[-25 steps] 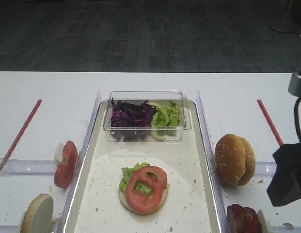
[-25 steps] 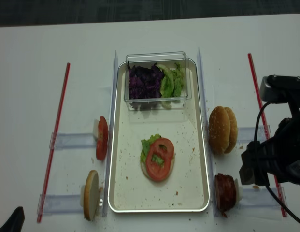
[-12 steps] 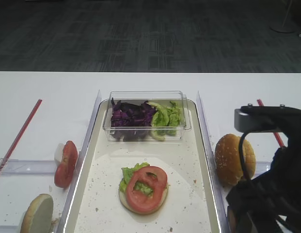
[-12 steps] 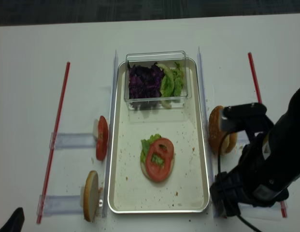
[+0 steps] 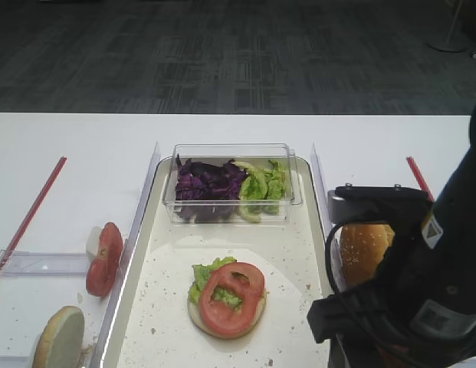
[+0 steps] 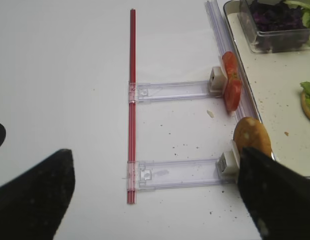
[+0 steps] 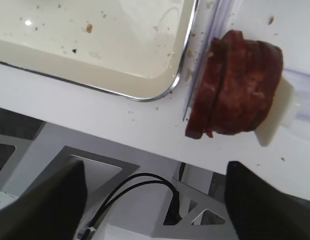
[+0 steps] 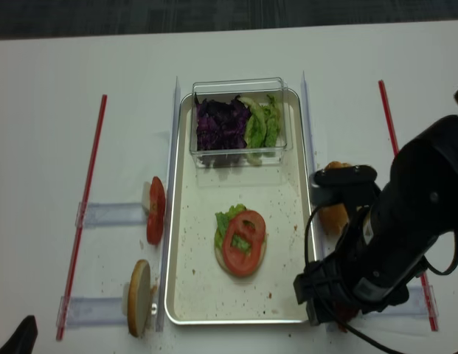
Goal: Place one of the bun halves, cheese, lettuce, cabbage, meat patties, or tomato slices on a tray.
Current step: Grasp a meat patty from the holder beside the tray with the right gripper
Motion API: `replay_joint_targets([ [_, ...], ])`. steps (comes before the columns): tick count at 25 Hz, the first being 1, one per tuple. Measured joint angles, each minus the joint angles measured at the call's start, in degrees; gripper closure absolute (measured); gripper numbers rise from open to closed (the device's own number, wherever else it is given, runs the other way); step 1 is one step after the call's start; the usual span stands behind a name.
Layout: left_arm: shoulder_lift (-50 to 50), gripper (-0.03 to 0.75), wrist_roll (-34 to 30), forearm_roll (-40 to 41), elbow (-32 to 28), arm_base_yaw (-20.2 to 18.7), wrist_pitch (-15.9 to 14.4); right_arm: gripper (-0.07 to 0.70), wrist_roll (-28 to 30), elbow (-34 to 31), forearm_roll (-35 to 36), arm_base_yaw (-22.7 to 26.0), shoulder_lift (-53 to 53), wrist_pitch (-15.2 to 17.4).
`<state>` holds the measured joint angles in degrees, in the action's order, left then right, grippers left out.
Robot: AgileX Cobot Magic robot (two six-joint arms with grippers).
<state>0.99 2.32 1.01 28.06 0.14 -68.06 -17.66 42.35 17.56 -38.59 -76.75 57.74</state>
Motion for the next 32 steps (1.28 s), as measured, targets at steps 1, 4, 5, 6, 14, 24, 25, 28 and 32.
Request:
replay_joint_targets([
  [1,0.0,0.104,0.0,0.0,0.0,0.0,0.0,0.045,0.4,0.0,0.4,0.0,-0.6,-0.4],
  [4,0.0,0.104,0.0,0.0,0.0,0.0,0.0,0.047,1.6,0.0,1.5,0.0,-2.4,-1.9],
  [5,0.0,0.104,0.0,0.0,0.0,0.0,0.0,0.050,1.9,0.0,1.9,0.0,-2.7,-2.4],
  [6,0.0,0.104,0.0,0.0,0.0,0.0,0.0,0.053,2.0,0.0,2.2,0.0,-3.2,-2.8],
  [14,0.0,0.104,0.0,0.0,0.0,0.0,0.0,0.057,3.2,0.9,2.2,0.0,-6.1,-4.5],
  [24,0.0,0.104,0.0,0.0,0.0,0.0,0.0,0.059,2.5,2.8,-0.4,0.0,-7.2,-3.2],
  [25,0.0,0.104,0.0,0.0,0.0,0.0,0.0,0.059,2.4,2.8,-0.4,0.0,-7.2,-3.0],
  [28,0.0,0.104,0.0,0.0,0.0,0.0,0.0,0.059,1.9,2.8,-0.4,0.0,-7.2,-2.7],
  [32,0.0,0.104,0.0,0.0,0.0,0.0,0.0,0.063,1.5,2.8,-0.5,0.0,-7.2,-2.8],
])
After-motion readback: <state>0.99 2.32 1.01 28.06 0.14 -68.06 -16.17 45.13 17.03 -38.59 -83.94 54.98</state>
